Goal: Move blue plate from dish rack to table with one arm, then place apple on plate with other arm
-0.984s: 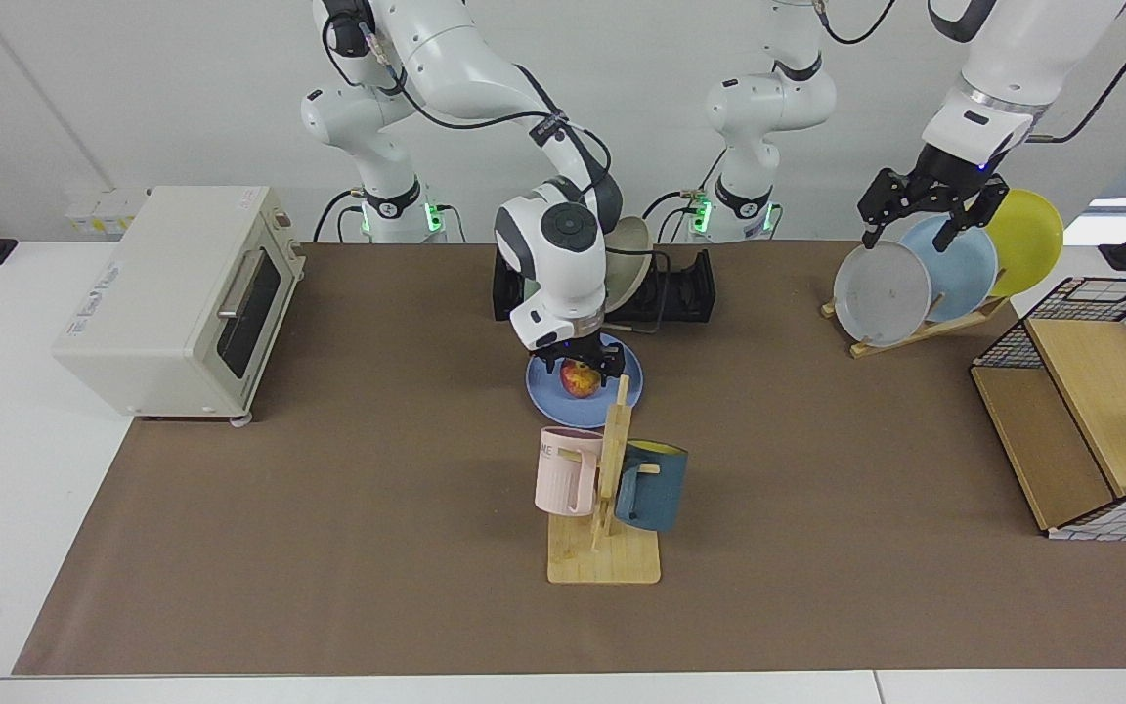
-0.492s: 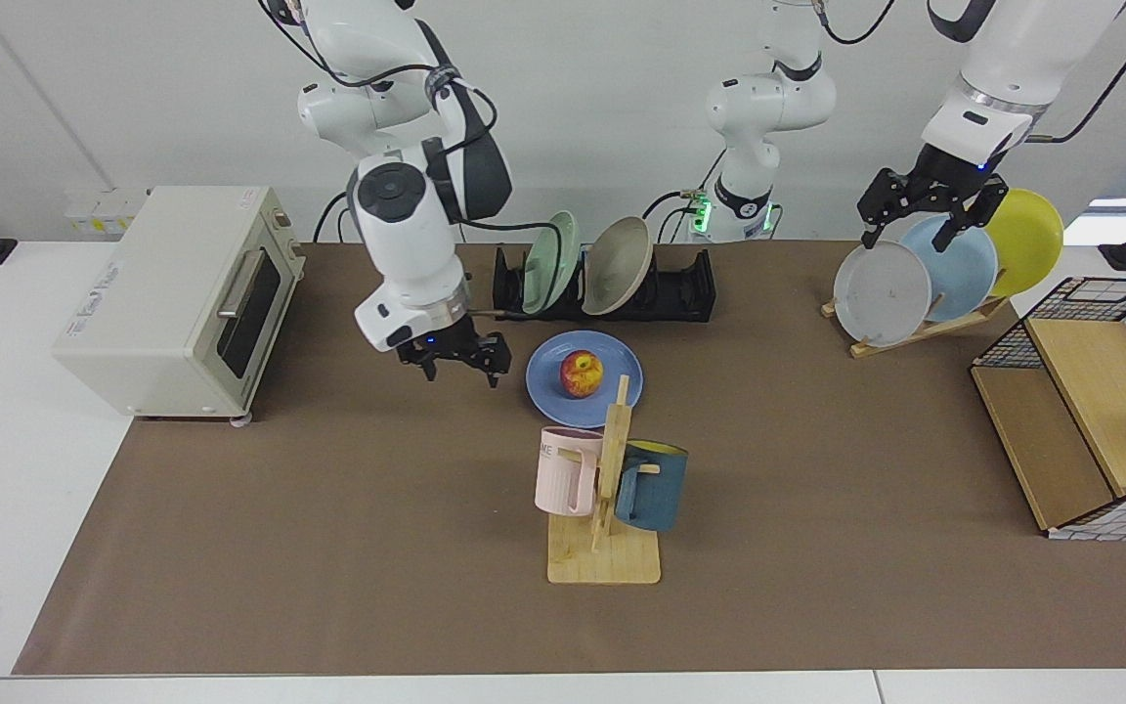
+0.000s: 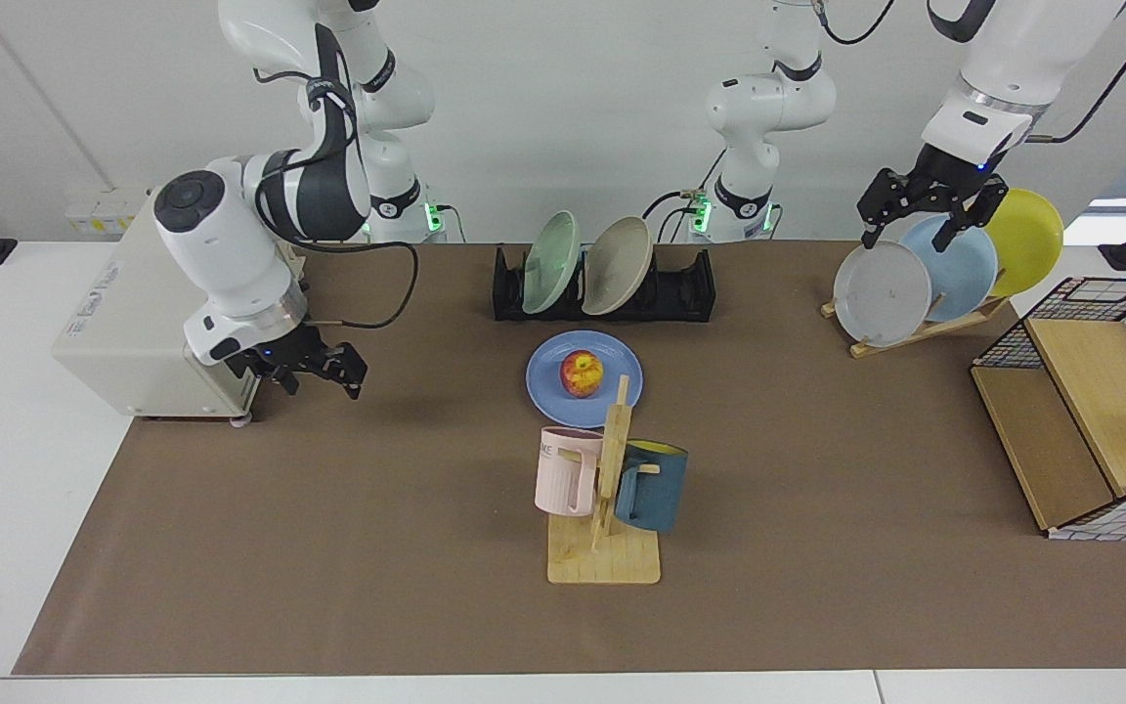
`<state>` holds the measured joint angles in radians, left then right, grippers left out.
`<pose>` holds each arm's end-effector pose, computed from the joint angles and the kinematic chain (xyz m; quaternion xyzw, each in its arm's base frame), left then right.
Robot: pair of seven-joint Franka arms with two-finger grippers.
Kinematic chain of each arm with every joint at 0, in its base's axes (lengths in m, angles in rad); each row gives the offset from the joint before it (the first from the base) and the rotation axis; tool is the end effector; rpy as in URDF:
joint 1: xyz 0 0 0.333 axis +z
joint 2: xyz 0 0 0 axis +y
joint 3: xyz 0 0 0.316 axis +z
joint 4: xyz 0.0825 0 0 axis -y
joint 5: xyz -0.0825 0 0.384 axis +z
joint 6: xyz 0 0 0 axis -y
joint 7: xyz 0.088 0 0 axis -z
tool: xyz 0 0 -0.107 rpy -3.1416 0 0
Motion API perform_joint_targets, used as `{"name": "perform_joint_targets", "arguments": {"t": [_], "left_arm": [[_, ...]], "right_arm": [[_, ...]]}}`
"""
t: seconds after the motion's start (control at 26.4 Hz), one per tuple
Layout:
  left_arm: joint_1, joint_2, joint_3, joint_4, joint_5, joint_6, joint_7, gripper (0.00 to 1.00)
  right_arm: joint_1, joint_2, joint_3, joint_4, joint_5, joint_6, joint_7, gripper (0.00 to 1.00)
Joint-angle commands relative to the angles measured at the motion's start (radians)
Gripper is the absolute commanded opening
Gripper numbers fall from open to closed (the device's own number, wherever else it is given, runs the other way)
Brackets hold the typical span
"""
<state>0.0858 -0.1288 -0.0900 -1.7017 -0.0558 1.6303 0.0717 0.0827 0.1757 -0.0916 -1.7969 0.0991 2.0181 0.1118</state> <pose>0.5195 -0.0110 0.6367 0.9987 -0.0368 0.0292 0.0211 0.6150 0.0031 0.4532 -0.9959 0.0797 -0.0213 0.0383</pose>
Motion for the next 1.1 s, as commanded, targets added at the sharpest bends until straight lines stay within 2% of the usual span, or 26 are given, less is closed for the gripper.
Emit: {"name": "perform_joint_targets", "arguments": {"t": [0.0,0.15,0.3,0.49,0.61,0.68,0.79,1.06], "left_arm": [[0.002,-0.006,-0.001,-0.006,0.008,-0.009,0.010,1.00],[0.002,-0.006,-0.001,-0.006,0.008,-0.009,0.010,1.00],[0.002,-0.006,-0.001,-0.006,0.008,-0.009,0.010,1.00],[0.000,-0.006,-0.001,-0.006,0.008,-0.009,0.010,1.00],[0.000,-0.006,-0.001,-0.006,0.008,-0.009,0.010,1.00],[0.000,-0.006,-0.001,-0.006,0.008,-0.009,0.010,1.00],[0.000,-0.006,-0.001,-0.006,0.008,-0.009,0.010,1.00],[0.000,-0.006,-0.001,-0.006,0.008,-0.009,0.010,1.00]], "right_arm": [[-0.014,-0.067,0.015,0.057,-0.033,-0.111,-0.015,1.00],[-0.017,-0.070,0.013,0.125,-0.053,-0.226,-0.041,1.00],[-0.020,-0.065,0.018,0.232,-0.053,-0.329,-0.072,1.00],[-0.014,-0.085,0.021,0.217,-0.050,-0.300,-0.081,1.00],[-0.008,-0.140,0.021,0.121,-0.050,-0.248,-0.089,1.00],[-0.012,-0.151,0.020,0.091,-0.050,-0.208,-0.147,1.00],[-0.018,-0.151,0.020,0.093,-0.048,-0.203,-0.247,1.00],[-0.004,-0.150,0.020,0.094,-0.058,-0.202,-0.152,1.00]]}}
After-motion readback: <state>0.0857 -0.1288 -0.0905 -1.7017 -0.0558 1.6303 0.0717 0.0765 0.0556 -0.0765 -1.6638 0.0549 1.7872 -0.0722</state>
